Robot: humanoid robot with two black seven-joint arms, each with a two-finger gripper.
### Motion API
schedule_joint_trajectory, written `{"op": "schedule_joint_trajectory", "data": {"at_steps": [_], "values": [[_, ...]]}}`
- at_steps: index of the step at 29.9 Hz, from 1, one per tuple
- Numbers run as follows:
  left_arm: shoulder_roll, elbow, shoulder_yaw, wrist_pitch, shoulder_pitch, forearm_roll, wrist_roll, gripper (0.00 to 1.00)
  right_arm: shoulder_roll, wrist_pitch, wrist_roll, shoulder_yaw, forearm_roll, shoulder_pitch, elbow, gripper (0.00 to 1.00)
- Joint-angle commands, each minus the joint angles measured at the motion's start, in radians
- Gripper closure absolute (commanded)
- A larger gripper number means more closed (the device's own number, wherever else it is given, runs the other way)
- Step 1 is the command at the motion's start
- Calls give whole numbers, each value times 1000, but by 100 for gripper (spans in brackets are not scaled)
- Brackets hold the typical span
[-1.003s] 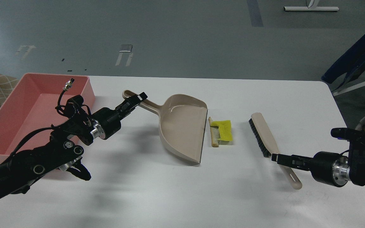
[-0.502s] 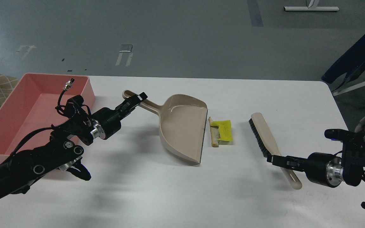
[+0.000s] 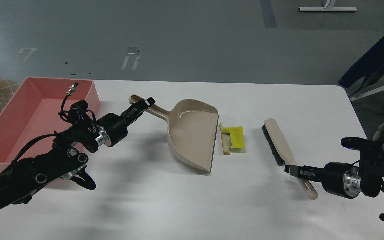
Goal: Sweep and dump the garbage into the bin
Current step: 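Close the right gripper on the brush handle and lift it, then sweep the yellow block into the dustpan with the right-held brush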
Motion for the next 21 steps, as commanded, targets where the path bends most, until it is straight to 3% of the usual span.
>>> {"op": "schedule_joint_trajectory", "data": {"at_steps": [1,21], "values": [[0,0,0,0,0,0,1,100,-1,2,-2,-1,1,0,0,97],[-12,-1,2,-2,-4,0,3,100,-33,3,-30,2,7,28,60,100]]}}
